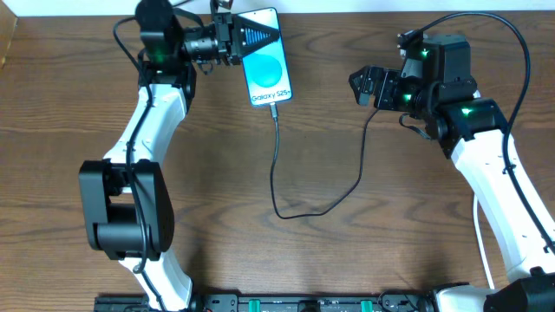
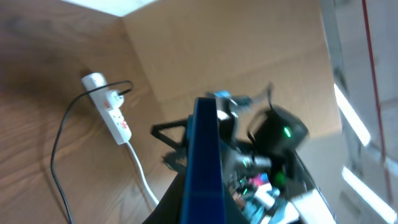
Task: Plug charger to phone and switch on socket
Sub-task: 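Lower the cabled phone toward the table center with the left gripper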
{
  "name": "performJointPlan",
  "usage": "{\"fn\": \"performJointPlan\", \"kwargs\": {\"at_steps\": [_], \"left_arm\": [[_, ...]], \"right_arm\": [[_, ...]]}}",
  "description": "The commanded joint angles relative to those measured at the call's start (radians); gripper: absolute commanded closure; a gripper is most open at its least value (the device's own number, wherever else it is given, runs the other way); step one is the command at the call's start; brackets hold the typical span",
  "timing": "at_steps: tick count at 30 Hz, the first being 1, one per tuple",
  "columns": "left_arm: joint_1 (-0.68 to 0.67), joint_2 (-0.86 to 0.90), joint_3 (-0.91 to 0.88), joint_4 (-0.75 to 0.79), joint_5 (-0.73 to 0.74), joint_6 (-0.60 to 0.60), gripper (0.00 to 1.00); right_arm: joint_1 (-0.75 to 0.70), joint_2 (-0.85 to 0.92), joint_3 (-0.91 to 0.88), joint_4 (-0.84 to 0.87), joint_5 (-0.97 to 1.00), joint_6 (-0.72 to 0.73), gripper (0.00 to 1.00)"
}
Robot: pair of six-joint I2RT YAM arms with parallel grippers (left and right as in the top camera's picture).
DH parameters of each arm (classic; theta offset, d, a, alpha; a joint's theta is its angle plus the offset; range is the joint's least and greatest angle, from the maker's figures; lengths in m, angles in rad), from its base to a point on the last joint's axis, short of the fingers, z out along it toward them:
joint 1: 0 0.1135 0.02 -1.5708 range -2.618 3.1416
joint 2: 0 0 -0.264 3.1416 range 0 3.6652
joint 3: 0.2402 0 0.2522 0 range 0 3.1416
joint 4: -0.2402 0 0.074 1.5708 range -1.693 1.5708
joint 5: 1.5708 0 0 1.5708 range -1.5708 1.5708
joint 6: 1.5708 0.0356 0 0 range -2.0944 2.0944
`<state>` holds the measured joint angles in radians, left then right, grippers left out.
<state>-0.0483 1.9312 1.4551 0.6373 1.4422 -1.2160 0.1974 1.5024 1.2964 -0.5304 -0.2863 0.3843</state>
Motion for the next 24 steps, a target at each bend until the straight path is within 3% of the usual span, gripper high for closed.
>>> {"fn": "performJointPlan", "kwargs": {"at_steps": [1, 3, 9, 17, 24], "left_arm": [[0.006, 0.029, 0.021, -0.158, -0.141, 0.126, 0.93], [0.006, 0.029, 0.021, -0.265, -0.187, 0.205, 0.93], [-0.002, 0.029, 0.021, -0.663, -0.267, 0.620, 0.93], [-0.043, 0.029, 0.021, -1.009, -0.434, 1.019, 0.93], [-0.129, 0.034, 0.021, -1.050, -0.558, 1.062, 0.93]], "right_arm": [[-0.002, -0.010, 0.008, -0.013, 0.019, -0.043, 0.01], [-0.002, -0.010, 0.008, -0.015, 0.019, -0.054, 0.01], [-0.002, -0.010, 0.008, -0.016, 0.026, -0.068, 0.01], [-0.002, -0.010, 0.008, 0.015, 0.058, -0.068, 0.01], [-0.002, -0.010, 0.008, 0.032, 0.082, -0.068, 0.01]]}}
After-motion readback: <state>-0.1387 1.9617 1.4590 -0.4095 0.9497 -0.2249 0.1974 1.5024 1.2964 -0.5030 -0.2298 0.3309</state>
